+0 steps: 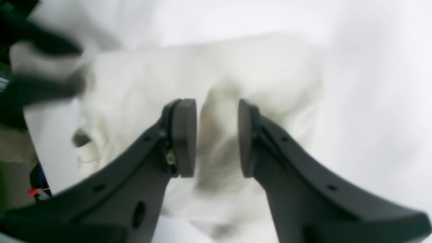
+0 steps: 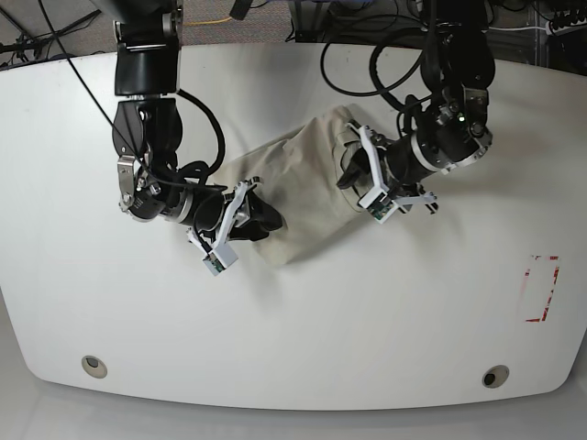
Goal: Fold the T-shirt properly
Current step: 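Fold the shirt bundle over again with both grippers, compacting it, then release the right gripper and push the bundle with the left gripper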
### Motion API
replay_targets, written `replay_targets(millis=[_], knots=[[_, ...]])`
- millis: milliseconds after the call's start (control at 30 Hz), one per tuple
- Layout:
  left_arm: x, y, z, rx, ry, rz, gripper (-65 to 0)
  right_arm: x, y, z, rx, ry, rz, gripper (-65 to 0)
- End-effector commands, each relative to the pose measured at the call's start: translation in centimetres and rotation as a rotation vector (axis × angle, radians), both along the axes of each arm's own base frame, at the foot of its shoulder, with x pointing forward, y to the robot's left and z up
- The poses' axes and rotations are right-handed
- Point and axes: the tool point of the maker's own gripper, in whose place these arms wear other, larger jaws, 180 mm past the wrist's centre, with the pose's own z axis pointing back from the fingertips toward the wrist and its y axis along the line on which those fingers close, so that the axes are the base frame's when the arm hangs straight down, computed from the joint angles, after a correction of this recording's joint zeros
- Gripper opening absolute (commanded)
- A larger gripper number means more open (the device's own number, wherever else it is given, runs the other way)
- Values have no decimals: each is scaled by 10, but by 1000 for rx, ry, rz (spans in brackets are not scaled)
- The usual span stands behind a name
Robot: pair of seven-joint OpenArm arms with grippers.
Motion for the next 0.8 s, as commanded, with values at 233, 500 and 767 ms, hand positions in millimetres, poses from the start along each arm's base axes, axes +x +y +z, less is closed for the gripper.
replay_targets(millis=[233,500,767], knots=[[16,24,-18,132,9,50,-413,47,5,13,-7,-41,10,-465],[30,57,-60,252,106,82,-413,57,10,-6,-120,-84,28,-465],[52,70,-64,198,85,116,-413,56,-1,-33,-125,-55,-15,-466]])
